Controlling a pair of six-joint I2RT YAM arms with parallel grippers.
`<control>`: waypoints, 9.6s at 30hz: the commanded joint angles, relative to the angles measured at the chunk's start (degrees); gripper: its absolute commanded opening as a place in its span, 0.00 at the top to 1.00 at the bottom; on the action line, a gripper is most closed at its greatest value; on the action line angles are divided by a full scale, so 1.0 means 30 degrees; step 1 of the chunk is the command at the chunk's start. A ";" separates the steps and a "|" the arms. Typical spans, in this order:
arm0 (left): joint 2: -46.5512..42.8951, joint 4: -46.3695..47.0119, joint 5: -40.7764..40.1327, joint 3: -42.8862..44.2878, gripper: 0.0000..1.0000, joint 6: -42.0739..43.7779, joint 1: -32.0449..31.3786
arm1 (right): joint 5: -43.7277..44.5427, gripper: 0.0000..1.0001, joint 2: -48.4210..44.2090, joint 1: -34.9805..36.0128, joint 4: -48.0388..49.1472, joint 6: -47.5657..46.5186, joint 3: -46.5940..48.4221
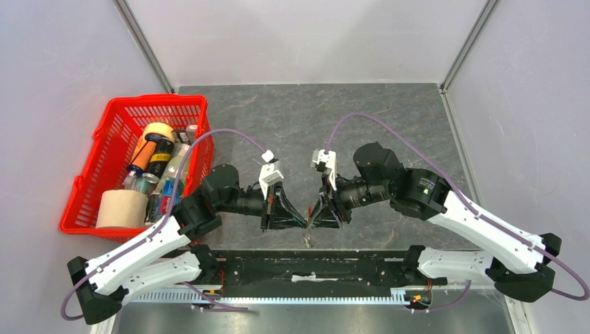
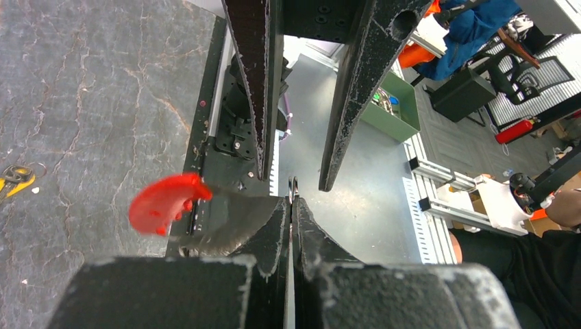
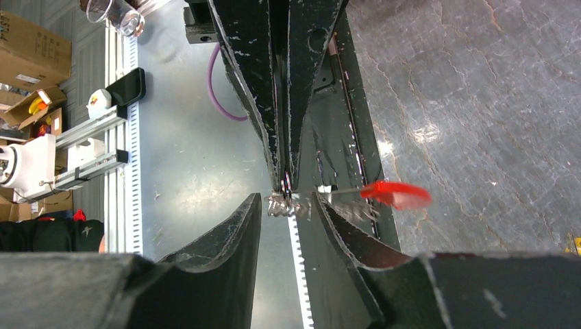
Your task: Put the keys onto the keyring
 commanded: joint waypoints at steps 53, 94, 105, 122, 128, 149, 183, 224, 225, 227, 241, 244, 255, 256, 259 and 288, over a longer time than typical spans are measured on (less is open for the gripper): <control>-0.1533 0.3120 -0.0078 -0.0015 0.76 -0.1552 -0.0090 | 0.1334 1.00 -0.1986 0.1505 0.4777 0.1676 -0.1078; -0.1403 0.7256 -0.1314 -0.1190 0.83 -0.3716 -0.0071 | 0.2938 1.00 -0.3961 0.1578 0.7461 0.3381 -0.2375; -0.1372 0.7402 -0.0754 -0.1128 0.98 -0.3753 -0.0075 | 0.3200 1.00 -0.3875 0.1593 0.7297 0.3268 -0.2219; -0.2001 0.7107 -0.1261 -0.1637 0.98 -0.3362 -0.0090 | 0.5124 0.41 -0.4646 0.1578 0.4232 0.2466 -0.1122; -0.2305 0.6092 -0.1919 -0.1503 0.98 -0.2862 -0.0089 | 0.9230 0.36 -0.4690 0.1591 0.1900 0.2429 -0.0917; -0.3012 0.1148 -0.5872 -0.1098 0.98 -0.1136 -0.0090 | 1.6092 0.39 0.0040 -0.3128 0.0322 0.6812 -0.5817; -0.2585 0.2340 -0.5065 -0.2215 0.98 -0.1100 -0.0090 | 1.2268 0.58 0.3227 -0.7740 1.2315 1.2936 -1.4571; -0.2279 0.2428 -0.4538 -0.1956 0.98 -0.1189 -0.0089 | 1.2070 1.00 0.1163 -0.7793 1.0238 1.0524 -1.3575; -0.2265 0.2429 -0.4459 -0.1902 0.98 -0.1176 -0.0082 | 1.1553 1.00 0.0700 -0.7784 0.9772 1.0042 -1.3114; -0.2297 0.2413 -0.4441 -0.1816 0.98 -0.1180 -0.0082 | 1.0738 1.00 -0.0140 -0.7784 0.8705 0.9029 -1.2227; -0.2456 0.0644 -0.5605 -0.0615 0.98 -0.0404 -0.0082 | 0.4469 1.00 -0.1707 -0.7288 -0.0023 0.2086 -0.4694; -0.2347 0.0141 -0.6743 -0.0433 0.98 -0.0154 -0.0090 | 0.3231 1.00 -0.1324 -0.7209 -0.0757 0.1443 -0.3644; -0.1743 -0.0200 -1.0016 -0.0345 0.98 0.0285 -0.0090 | 0.0896 1.00 -0.0050 -0.4693 -0.3073 -0.0803 0.0471; -0.1707 -0.0234 -1.0210 -0.0289 0.98 0.0352 -0.0089 | 0.0878 1.00 0.0196 -0.4248 -0.3203 -0.0954 0.0924; -0.1522 -0.0251 -1.0606 -0.0196 0.98 0.0410 -0.0089 | 0.1093 1.00 0.1000 -0.3293 -0.3386 -0.1328 0.1874; -0.0777 0.0398 -0.8642 -0.0041 0.98 -0.0101 -0.0087 | 0.1697 1.00 0.2946 -0.2569 -0.1467 -0.2753 0.2960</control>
